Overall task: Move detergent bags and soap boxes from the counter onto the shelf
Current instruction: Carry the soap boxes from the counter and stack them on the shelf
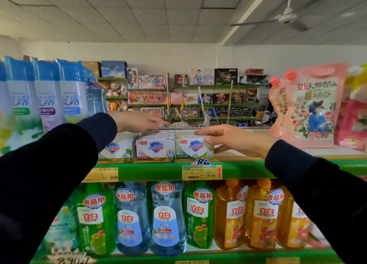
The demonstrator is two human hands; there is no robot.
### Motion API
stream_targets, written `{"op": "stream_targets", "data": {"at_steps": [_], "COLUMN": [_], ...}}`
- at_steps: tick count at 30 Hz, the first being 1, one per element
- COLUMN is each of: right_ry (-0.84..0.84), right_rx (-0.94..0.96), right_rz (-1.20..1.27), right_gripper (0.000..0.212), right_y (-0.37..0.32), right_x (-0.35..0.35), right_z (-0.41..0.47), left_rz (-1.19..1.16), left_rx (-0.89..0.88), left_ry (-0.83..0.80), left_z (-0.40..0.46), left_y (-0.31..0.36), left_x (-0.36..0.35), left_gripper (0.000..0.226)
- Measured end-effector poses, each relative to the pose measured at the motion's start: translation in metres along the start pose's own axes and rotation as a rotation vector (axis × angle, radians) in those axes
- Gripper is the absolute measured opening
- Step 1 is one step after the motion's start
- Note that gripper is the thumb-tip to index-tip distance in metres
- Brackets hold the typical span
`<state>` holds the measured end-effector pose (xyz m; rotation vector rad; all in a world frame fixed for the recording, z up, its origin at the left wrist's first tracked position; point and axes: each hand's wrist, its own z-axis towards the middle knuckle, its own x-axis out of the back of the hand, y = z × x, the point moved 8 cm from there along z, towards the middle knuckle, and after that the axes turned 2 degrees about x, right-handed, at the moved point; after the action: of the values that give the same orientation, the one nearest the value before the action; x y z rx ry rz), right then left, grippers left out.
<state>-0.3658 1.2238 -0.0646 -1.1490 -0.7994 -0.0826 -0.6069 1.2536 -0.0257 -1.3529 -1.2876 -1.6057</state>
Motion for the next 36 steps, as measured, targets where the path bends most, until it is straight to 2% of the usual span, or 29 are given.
{"op": "stream_targets", "data": {"at_steps": [3, 12, 16, 22, 27, 32, 36], "right_ry": [-0.003, 0.042, 0.071, 0.257, 0.481, 0.673, 0.748], "right_rx": [-0.002, -0.018, -0.007, 0.100, 0.172, 0.128, 0.075], "right_rz": [-0.009, -0.018, -0.036, -0.110, -0.292, -0.511, -0.535], "right_gripper": [0.037, 0.036, 0.040, 0.059, 0.068, 0.069, 0.064], "right_y": [-0.003, -0.005, -0.007, -0.019, -0.029, -0.025, -0.021], "right_x": [-0.003, -0.007, -0.007, 0.012, 0.037, 0.070, 0.084], "right_z": [-0.002, -0.009, -0.009, -0.023, -0.063, -0.130, -0.197], "left_rz": [-0.018, -0.035, -0.080, -0.152, -0.182, -0.297, -0.366], "left_rx": [-0.020, 0.005, -0.065, -0.232, -0.418, -0.597, -0.725], "left_ry": [-0.044, 0.002, 0.122, 0.313, 0.487, 0.523, 0.528], "left_z": [0.001, -0.012, -0.017, -0.031, -0.042, -0.043, -0.041], "left_y": [0.008, 0.006, 0.014, 0.052, 0.109, 0.179, 0.232], "left_x": [-0.011, -0.016, -0.011, -0.003, -0.008, -0.028, -0.051], "left_gripper": [0.045, 0.046, 0.054, 0.065, 0.069, 0.064, 0.063]}}
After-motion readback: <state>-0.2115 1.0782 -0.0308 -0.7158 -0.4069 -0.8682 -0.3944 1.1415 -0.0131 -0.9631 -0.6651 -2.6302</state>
